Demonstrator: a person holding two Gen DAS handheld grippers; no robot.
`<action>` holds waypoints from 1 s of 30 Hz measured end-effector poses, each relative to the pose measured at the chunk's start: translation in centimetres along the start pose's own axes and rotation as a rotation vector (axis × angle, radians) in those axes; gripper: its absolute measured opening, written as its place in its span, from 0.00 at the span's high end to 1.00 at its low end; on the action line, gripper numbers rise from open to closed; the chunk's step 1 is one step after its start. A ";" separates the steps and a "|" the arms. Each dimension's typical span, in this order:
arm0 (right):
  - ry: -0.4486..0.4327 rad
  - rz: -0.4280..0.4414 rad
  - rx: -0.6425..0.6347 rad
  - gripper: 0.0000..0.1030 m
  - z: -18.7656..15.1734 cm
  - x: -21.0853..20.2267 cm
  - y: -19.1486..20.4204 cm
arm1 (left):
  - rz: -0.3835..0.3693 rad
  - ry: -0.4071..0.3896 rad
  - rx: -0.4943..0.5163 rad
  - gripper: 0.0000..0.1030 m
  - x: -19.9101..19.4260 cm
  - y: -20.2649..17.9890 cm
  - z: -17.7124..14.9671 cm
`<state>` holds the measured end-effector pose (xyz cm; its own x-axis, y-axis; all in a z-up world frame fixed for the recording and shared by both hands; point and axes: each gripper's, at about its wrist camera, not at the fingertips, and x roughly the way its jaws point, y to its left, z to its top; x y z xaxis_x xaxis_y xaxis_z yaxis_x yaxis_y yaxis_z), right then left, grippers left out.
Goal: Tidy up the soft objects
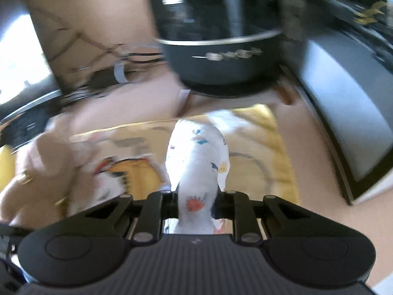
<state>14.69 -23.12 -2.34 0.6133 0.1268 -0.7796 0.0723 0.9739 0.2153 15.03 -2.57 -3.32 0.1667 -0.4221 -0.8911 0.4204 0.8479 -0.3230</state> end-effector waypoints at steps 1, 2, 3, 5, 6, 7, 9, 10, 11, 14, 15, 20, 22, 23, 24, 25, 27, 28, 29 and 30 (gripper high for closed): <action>0.005 0.009 -0.022 0.76 -0.3 0.2 0.2 | 0.028 -0.027 -0.006 0.09 -0.8 -0.3 -0.4; 0.009 0.004 -0.050 0.73 -0.6 0.5 0.3 | 0.057 -0.054 -0.011 0.09 -1.6 -0.5 -0.8; 0.011 -0.010 -0.076 0.68 -1.0 0.9 0.4 | 0.085 -0.082 -0.017 0.09 -2.4 -0.8 -1.2; 0.007 -0.071 -0.092 0.58 -1.7 1.5 0.2 | 0.163 -0.106 -0.032 0.09 -3.4 -1.1 -2.0; 0.009 -0.091 -0.078 0.50 -2.0 1.3 0.1 | 0.178 -0.109 -0.046 0.09 -3.9 -1.0 -2.4; 0.011 -0.111 -0.064 0.40 -2.3 1.1 -0.1 | 0.186 -0.111 -0.061 0.09 -4.3 -0.9 -2.9; 0.015 -0.152 -0.036 0.23 -2.9 0.7 -0.4 | 0.204 -0.110 -0.101 0.09 -5.3 -0.5 -4.0; 0.017 -0.173 -0.022 0.15 -3.2 0.5 -0.5 | 0.209 -0.114 -0.108 0.09 -5.7 -0.2 -4.5; 0.019 -0.193 -0.008 0.13 -3.5 0.2 -0.7 | 0.214 -0.119 -0.113 0.09 -6.1 0.1 -5.0; 0.019 -0.252 0.036 0.05 -4.5 -0.6 -0.9 | 0.196 -0.134 -0.104 0.06 -7.6 1.3 -6.8; 0.005 -0.267 0.052 0.02 -5.1 -1.4 -0.5 | 0.189 -0.139 -0.100 0.06 -8.2 1.7 -7.4; -0.044 -0.271 0.142 0.00 -8.3 -5.5 2.3 | 0.241 -0.180 -0.116 0.02 -10.0 4.7 -10.4; -0.047 -0.263 0.172 0.00 -10.1 -6.5 4.2 | 0.263 -0.196 -0.123 0.02 -10.7 5.9 -11.5; -0.048 -0.260 0.185 0.00 -11.0 -6.9 5.2 | 0.274 -0.205 -0.126 0.02 -11.1 6.4 -12.1; -0.049 -0.259 0.193 0.00 -11.9 -7.3 6.3 | 0.286 -0.213 -0.130 0.02 -11.5 7.0 -12.7; -0.049 -0.261 0.192 0.00 -12.9 -7.5 7.6 | 0.297 -0.221 -0.133 0.01 -11.8 7.6 -13.3; -0.049 -0.284 0.168 0.00 -14.9 -7.8 10.6 | 0.319 -0.237 -0.140 0.01 -12.6 8.8 -14.5; -0.052 -0.298 0.144 0.00 -15.8 -7.9 12.1 | 0.330 -0.246 -0.143 0.01 -12.9 9.4 -15.0; -0.057 -0.310 0.111 0.00 -16.4 -8.0 13.4 | 0.341 -0.254 -0.147 0.01 -13.3 10.0 -15.6; -0.063 -0.322 0.078 0.00 -17.0 -8.1 14.7 | 0.352 -0.273 -0.150 0.01 -13.5 10.3 -16.1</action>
<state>-2.62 -6.59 -2.89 0.5962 -0.1996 -0.7776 0.3289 0.9443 0.0097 2.73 17.07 0.25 0.5128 -0.1523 -0.8449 0.1663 0.9831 -0.0763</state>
